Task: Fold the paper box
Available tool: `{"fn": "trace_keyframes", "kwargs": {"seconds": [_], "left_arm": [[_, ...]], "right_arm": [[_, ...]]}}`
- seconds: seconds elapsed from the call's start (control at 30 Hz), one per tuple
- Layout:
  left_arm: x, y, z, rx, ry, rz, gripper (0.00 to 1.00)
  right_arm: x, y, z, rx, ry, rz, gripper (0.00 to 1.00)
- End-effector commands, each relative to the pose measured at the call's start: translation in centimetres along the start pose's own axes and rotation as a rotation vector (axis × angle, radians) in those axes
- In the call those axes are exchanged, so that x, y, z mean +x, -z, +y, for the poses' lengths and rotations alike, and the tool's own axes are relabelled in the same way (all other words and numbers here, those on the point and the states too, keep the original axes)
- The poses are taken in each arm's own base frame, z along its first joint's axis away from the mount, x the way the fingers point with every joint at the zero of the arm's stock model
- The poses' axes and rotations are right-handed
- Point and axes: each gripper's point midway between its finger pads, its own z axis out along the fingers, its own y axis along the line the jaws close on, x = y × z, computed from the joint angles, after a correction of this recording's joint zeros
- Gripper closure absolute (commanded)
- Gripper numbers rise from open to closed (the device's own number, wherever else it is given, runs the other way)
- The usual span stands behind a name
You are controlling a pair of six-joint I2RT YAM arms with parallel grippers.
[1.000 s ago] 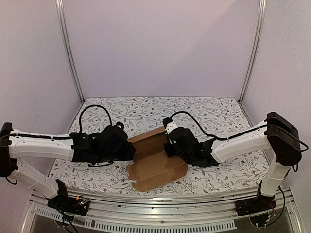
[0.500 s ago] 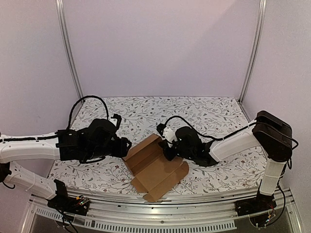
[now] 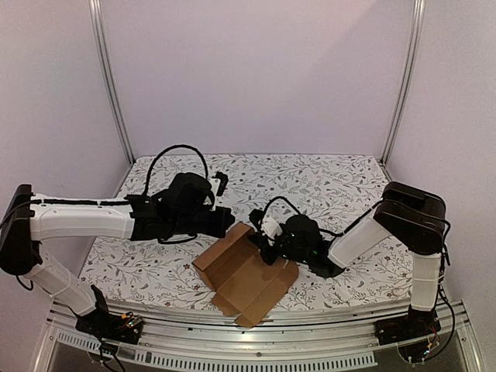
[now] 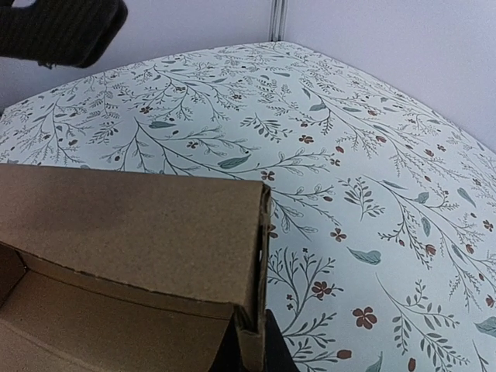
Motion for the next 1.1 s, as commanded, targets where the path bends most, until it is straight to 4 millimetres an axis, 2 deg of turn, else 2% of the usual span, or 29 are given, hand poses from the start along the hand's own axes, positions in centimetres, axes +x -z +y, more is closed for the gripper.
{"fn": "trace_keyframes", "kwargs": {"seconds": [0.0, 0.13, 0.3, 0.33, 0.67, 0.8, 0.93, 1.07], "left_arm": [[-1.2, -1.5, -2.3, 0.110, -0.015, -0.010, 1.00], [-0.6, -2.7, -2.1, 0.099, -0.012, 0.008, 1.00], [0.6, -3.9, -0.8, 0.044, -0.007, 0.030, 1.00], [0.1, -4.2, -0.9, 0.053, 0.000, 0.003, 1.00], [1.6, -6.3, 0.1, 0.036, 0.031, 0.034, 1.00], [2.7, -7.0, 0.3, 0.034, 0.038, 0.061, 1.00], [3.5, -7.5, 0.5, 0.037, 0.052, 0.076, 1.00], [4.0, -7.6, 0.6, 0.039, 0.058, 0.086, 1.00]], "right_arm": [[0.3, -0.3, -0.3, -0.001, 0.013, -0.057, 1.00], [0.5, -0.5, -0.5, 0.004, 0.008, -0.067, 1.00], [0.6, -0.8, -0.7, 0.009, -0.005, -0.083, 1.00], [0.7, -0.8, -0.7, 0.010, -0.008, -0.085, 1.00], [1.6, -1.2, -0.6, 0.008, -0.036, -0.095, 0.99], [1.7, -1.3, -0.9, 0.023, -0.037, -0.102, 0.92], [1.9, -1.6, -1.1, 0.036, -0.073, -0.104, 0.79], [1.8, -1.8, -1.4, 0.050, -0.082, -0.113, 0.75]]}}
